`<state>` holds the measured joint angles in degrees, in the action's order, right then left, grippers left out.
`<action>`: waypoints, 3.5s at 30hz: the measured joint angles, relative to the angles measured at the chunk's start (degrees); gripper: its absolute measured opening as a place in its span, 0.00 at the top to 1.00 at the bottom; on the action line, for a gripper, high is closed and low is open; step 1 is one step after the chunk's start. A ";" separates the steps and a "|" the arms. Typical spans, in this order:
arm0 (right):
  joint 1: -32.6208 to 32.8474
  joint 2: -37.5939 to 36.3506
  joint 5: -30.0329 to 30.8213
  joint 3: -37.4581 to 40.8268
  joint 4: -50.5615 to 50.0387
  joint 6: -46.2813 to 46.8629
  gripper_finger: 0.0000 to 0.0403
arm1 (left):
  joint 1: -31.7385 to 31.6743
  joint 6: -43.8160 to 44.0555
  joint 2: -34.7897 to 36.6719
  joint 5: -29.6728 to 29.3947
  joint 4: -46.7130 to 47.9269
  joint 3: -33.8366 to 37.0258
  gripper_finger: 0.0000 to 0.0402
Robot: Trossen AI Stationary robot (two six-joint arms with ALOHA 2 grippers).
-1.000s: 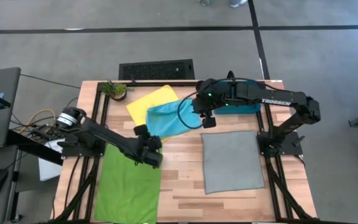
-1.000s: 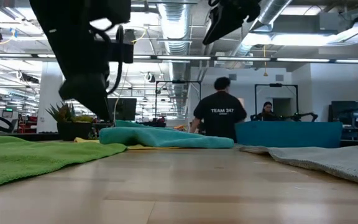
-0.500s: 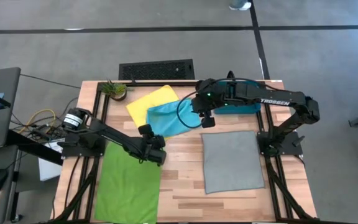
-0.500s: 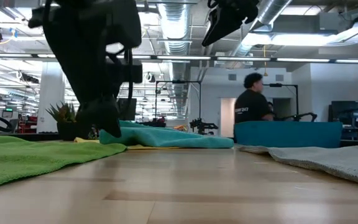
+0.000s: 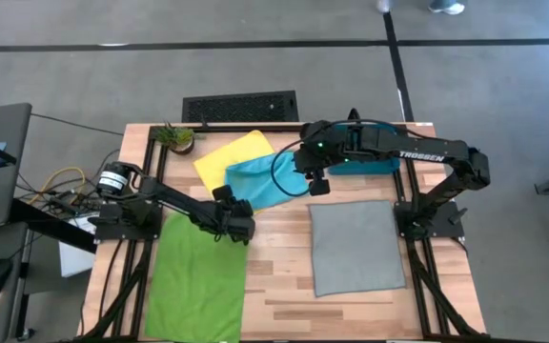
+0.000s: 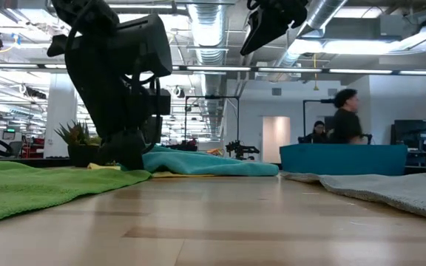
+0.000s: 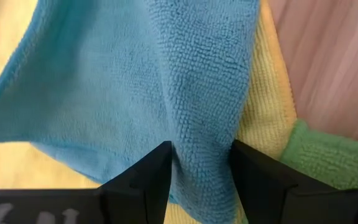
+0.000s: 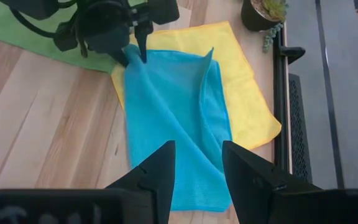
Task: Fold microfiber towels
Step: Fold the blue microfiber cloth
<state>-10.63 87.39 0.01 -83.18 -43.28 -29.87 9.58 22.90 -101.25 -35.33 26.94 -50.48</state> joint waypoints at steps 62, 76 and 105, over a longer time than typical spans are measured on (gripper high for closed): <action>-3.41 0.00 0.00 0.00 -0.01 1.46 0.65 | -1.81 -2.95 -0.09 -0.15 0.52 0.09 0.61; -3.41 0.00 0.00 0.00 -0.02 1.50 0.66 | -3.78 -4.80 -0.02 5.00 3.19 -1.11 0.97; -3.41 0.02 -0.04 0.00 -0.03 3.34 0.67 | -3.85 -2.80 0.37 15.43 19.12 -11.98 0.99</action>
<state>-14.04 87.42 -0.03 -83.18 -43.31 -26.52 5.74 20.11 -100.88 -19.90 46.06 -62.46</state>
